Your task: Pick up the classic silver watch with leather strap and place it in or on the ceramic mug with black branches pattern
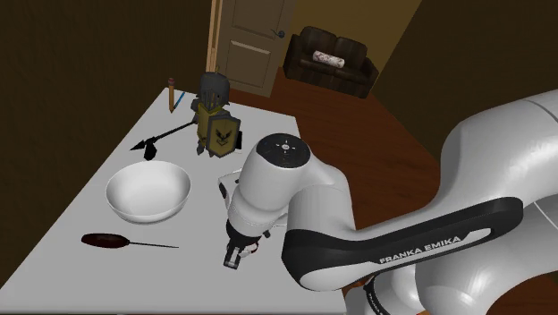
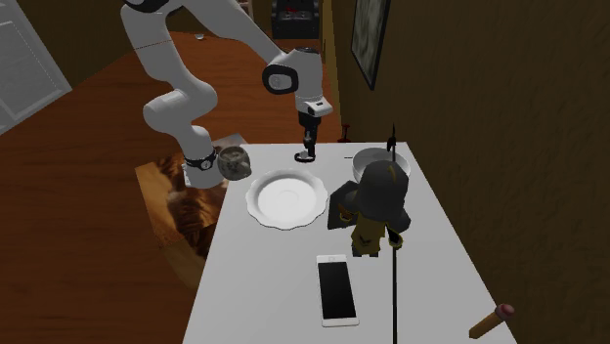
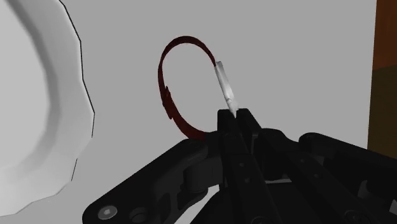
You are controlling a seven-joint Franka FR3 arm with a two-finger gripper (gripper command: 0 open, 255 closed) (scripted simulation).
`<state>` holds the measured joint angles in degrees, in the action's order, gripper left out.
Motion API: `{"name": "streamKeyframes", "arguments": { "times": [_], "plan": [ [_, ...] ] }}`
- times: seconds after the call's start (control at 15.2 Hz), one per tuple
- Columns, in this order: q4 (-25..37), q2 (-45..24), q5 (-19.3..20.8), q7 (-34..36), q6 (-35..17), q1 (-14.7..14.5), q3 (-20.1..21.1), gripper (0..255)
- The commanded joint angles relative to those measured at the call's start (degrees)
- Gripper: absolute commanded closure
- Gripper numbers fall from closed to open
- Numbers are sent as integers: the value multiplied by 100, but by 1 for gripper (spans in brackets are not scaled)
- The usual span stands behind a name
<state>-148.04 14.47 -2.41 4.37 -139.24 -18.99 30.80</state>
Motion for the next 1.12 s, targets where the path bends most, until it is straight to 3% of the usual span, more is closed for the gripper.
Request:
{"name": "streamKeyframes", "arguments": {
  "times": [0.0, 0.26, 1.06],
  "plan": [
    [0, 0, 0, 0, 0, 0, 0, 255],
    [0, 0, 0, 0, 0, 0, 0, 255],
    [460, 653, -287, -312, 1067, -144, -246, 255]
  ]
}}
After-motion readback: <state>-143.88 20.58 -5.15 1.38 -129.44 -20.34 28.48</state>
